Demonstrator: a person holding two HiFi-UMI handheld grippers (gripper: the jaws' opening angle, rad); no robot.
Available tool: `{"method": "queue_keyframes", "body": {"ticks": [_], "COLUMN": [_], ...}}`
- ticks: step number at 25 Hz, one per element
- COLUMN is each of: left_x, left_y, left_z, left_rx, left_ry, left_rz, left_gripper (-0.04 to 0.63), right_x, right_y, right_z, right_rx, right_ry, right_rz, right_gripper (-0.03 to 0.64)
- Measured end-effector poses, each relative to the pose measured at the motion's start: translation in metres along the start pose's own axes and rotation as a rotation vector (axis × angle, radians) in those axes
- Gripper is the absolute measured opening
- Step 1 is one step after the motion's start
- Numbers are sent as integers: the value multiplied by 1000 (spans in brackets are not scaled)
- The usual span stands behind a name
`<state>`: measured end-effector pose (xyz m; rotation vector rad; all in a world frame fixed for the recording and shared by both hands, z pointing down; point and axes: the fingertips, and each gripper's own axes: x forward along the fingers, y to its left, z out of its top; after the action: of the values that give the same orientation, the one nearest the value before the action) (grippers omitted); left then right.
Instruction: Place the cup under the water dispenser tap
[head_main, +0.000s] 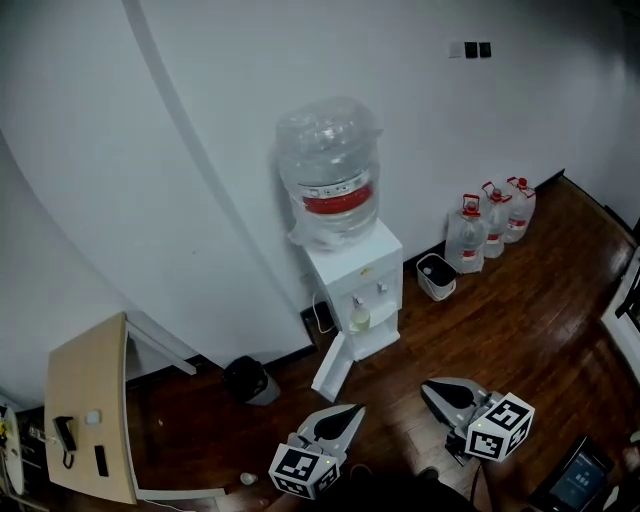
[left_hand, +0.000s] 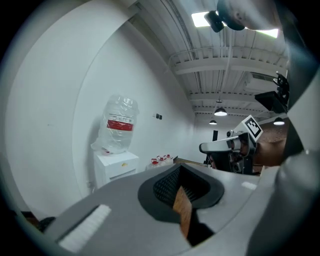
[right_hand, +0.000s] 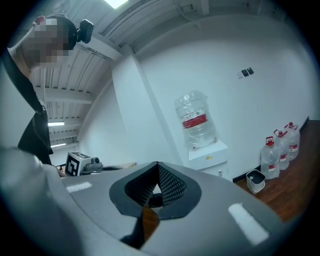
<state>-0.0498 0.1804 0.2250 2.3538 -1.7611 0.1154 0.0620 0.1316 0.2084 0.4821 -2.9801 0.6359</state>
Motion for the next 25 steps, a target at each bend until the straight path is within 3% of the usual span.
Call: {"method": "queue_keyframes", "body": {"ticks": [5,9,19,25], "left_x": [1,0,-2,-7], "left_y": [4,2,-14,-31], "left_z": [0,-1,6,15], "left_rx": [48,-1,-15,68], "left_ry": [8,18,-14,-38], "left_rz": [-20,-55,-116,-133], "left_gripper": [209,209,209,209], "right_x": [13,11,3,-4], "right_y": [5,8,14,19], "right_z": [-3,-3,0,-7], "right_rx": [-5,0,-19,-15], "right_ry": [4,4,0,6], "right_rz": [-18,-37,-49,-49], "right_gripper": [0,0,0,0]}}
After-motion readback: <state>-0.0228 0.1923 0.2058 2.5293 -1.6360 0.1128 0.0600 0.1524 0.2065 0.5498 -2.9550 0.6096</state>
